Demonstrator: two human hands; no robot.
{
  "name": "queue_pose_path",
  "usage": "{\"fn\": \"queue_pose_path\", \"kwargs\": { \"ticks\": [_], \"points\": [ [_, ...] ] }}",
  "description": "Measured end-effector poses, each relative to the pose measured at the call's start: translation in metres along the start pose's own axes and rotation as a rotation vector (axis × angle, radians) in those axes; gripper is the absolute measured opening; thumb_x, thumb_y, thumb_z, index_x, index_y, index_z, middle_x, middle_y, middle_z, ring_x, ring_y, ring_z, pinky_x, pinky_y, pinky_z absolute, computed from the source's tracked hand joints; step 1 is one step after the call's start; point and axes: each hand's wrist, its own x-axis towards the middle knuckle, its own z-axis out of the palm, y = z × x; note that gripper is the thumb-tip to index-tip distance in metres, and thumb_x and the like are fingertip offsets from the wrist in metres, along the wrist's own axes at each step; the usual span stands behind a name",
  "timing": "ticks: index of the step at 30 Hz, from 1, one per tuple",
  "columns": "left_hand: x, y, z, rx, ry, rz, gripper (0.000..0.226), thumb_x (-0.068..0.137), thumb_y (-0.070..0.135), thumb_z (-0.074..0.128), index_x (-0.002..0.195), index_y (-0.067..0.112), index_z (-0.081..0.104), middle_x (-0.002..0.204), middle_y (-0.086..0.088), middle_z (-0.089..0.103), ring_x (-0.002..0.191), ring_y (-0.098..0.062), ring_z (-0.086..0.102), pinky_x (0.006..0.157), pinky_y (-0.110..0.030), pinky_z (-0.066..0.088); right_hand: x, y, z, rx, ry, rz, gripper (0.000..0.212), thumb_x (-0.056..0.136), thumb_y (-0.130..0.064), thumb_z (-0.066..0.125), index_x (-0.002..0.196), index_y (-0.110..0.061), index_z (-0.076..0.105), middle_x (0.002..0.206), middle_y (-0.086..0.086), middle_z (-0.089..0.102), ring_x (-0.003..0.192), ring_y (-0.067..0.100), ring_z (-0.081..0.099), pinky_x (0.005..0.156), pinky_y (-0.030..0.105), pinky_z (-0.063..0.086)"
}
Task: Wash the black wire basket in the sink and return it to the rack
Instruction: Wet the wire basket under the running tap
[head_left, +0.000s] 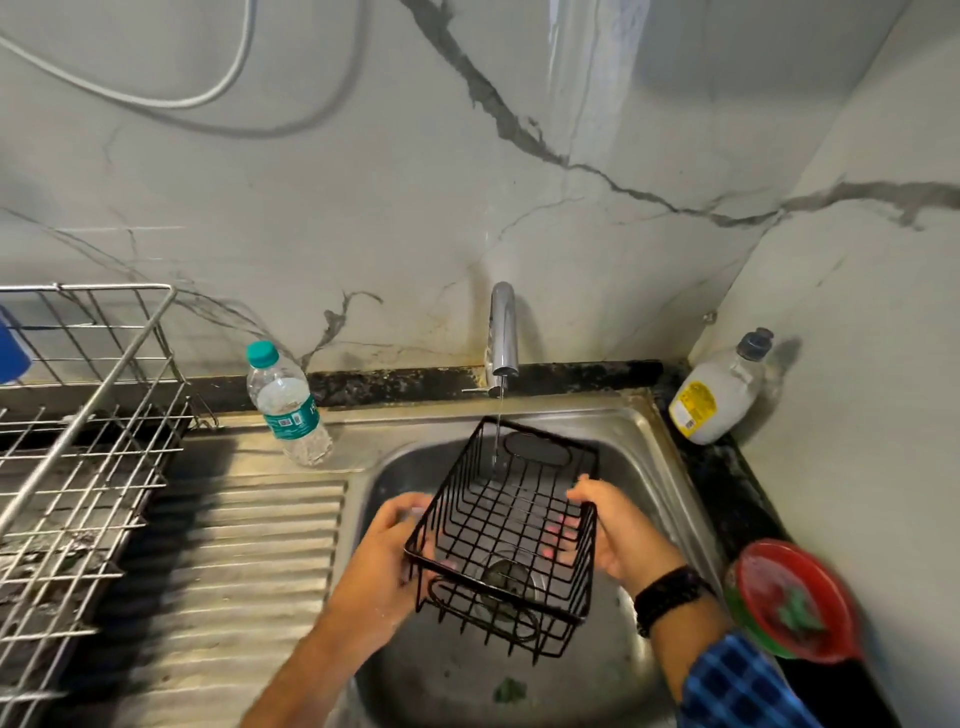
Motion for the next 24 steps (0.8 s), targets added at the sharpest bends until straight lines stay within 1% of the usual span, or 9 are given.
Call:
{"fn": "queue_pose_path", "kwargs": {
  "ticks": [3,6,9,11,14,16,18,20,24],
  "points": [
    [-0.012,0.000,-0.021,0.326,-0.011,-0.028,0.047,0.090,0.007,0.068,0.114,0.045,0.059,0.117,0.008,0.064,0.097,-0.009,0.068,0.089,-0.041,0.059,-0.007,0.001,-0.003,0.083,0.092,-0.140,0.051,0.088,-0.004,0.050,0.131,-0.031,0.046,0.098,0.012,0.051,0.086,0.031,0.058,0.072,0.054,0.058],
    [-0.030,0.007,-0.043,0.121,-0.085,-0.173,0.037,0.090,0.038,0.069,0.125,0.039,0.057,0.129,-0.004,0.064,0.100,-0.020,0.072,0.082,-0.039,0.057,-0.015,0.011,-0.009,0.154,0.141,-0.245,0.040,0.087,0.000,0.048,0.120,-0.022,0.046,0.104,0.010,0.047,0.090,0.029,0.054,0.080,0.057,0.055],
    [-0.041,0.009,-0.031,0.013,-0.141,-0.391,0.084,0.064,0.076,0.073,0.135,0.038,0.046,0.137,0.002,0.060,0.109,-0.032,0.070,0.079,-0.048,0.061,-0.026,0.032,-0.005,0.291,0.151,-0.265,0.027,0.089,0.002,0.049,0.107,-0.018,0.043,0.104,0.014,0.050,0.071,0.021,0.052,0.094,0.067,0.049],
    [-0.041,0.009,-0.002,-0.088,-0.118,-0.431,0.084,0.075,0.064,0.071,0.145,0.038,0.034,0.146,0.002,0.048,0.116,-0.036,0.065,0.083,-0.052,0.060,-0.033,0.044,0.005,0.372,0.182,-0.219,0.015,0.092,-0.002,0.050,0.097,-0.011,0.041,0.094,0.014,0.054,0.053,0.013,0.040,0.106,0.059,0.044],
    [-0.024,0.015,0.034,-0.099,0.135,-0.361,0.062,0.088,0.035,0.075,0.140,0.023,0.045,0.135,-0.002,0.058,0.106,-0.033,0.066,0.088,-0.057,0.058,-0.041,0.046,0.024,0.430,0.180,-0.235,0.019,0.099,-0.006,0.050,0.091,-0.023,0.048,0.086,0.008,0.053,0.056,0.015,0.032,0.069,0.027,0.054],
    [-0.007,0.020,0.043,-0.073,0.292,-0.317,0.028,0.098,0.015,0.062,0.124,0.024,0.055,0.108,-0.002,0.068,0.084,-0.026,0.069,0.087,-0.056,0.058,-0.040,0.040,0.034,0.456,0.110,-0.289,0.026,0.100,-0.003,0.051,0.099,-0.029,0.044,0.107,0.012,0.056,0.062,0.017,0.040,0.087,0.043,0.055],
    [0.009,0.027,0.038,-0.067,0.376,-0.235,0.030,0.102,0.002,0.050,0.119,0.026,0.057,0.096,0.001,0.069,0.070,-0.020,0.064,0.077,-0.048,0.061,-0.033,0.031,0.037,0.462,0.050,-0.308,0.033,0.099,0.000,0.053,0.103,-0.031,0.043,0.122,0.012,0.052,0.090,0.023,0.054,0.100,0.060,0.046],
    [0.020,0.037,0.026,-0.022,0.362,-0.179,0.049,0.100,-0.008,0.044,0.122,0.034,0.053,0.105,0.003,0.068,0.075,-0.018,0.062,0.067,-0.039,0.060,-0.027,0.022,0.036,0.476,-0.007,-0.295,0.031,0.098,-0.002,0.057,0.105,-0.030,0.045,0.125,0.012,0.050,0.114,0.028,0.053,0.098,0.063,0.046],
    [0.036,0.046,0.010,0.085,0.309,-0.112,0.064,0.099,-0.011,0.042,0.145,0.032,0.042,0.128,-0.002,0.062,0.079,-0.018,0.060,0.069,-0.038,0.060,-0.018,0.011,0.025,0.560,0.002,-0.201,0.041,0.101,-0.001,0.053,0.136,-0.018,0.042,0.133,0.029,0.048,0.119,0.041,0.055,0.079,0.055,0.055]
  ]
}}
